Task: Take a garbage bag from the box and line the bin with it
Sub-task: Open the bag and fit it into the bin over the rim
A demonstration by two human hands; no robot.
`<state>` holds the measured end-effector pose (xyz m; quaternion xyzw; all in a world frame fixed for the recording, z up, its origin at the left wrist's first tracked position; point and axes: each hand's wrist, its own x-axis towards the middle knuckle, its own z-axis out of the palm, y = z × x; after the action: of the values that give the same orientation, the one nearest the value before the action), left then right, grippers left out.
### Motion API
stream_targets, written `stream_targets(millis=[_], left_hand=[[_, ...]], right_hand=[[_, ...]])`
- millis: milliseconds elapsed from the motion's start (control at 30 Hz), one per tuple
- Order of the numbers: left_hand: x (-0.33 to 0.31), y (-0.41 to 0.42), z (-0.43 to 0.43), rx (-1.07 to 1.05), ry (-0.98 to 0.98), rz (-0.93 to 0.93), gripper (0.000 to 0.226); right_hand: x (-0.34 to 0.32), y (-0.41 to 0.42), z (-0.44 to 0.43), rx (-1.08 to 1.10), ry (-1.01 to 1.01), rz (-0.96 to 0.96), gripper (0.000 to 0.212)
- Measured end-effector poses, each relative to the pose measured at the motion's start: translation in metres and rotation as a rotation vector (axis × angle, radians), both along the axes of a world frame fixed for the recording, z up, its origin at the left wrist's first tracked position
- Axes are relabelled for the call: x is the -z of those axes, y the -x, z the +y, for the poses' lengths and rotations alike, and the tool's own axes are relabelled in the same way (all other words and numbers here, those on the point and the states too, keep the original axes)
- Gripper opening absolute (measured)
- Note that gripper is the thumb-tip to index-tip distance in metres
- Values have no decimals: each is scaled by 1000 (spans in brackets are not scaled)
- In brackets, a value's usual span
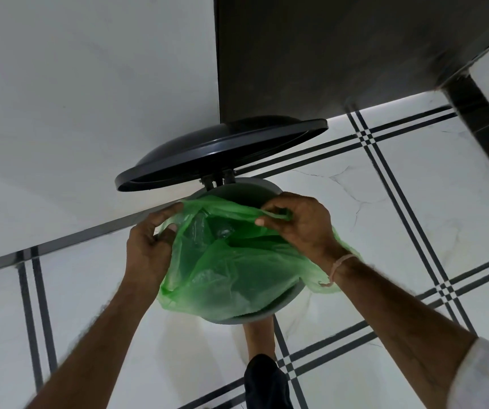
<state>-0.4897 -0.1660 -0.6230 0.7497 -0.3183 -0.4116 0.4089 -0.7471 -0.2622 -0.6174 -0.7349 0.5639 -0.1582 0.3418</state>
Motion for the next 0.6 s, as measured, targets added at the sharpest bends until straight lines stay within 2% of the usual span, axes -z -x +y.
stream_targets(millis=[133, 233, 300, 433, 533, 600], left_hand=[[3, -2, -2, 0, -9, -3, 39], [8, -4, -4, 42, -24, -60, 40], [12, -6, -8, 67, -38, -108, 41], [18, -11, -23, 135, -62, -267, 46], [23, -15, -38, 176, -74, -312, 47], [28, -17, -46, 155, -101, -262, 47]], right_hand=[[9, 5, -5, 150, -315, -273, 30], [4, 5, -10, 211, -458, -430, 34], [-1, 1, -18, 227, -493, -463, 36], [7, -7, -40, 402, -554, -483, 38], [16, -11, -53, 469, -526, -492, 16], [22, -11, -62, 468, -449, -458, 16]])
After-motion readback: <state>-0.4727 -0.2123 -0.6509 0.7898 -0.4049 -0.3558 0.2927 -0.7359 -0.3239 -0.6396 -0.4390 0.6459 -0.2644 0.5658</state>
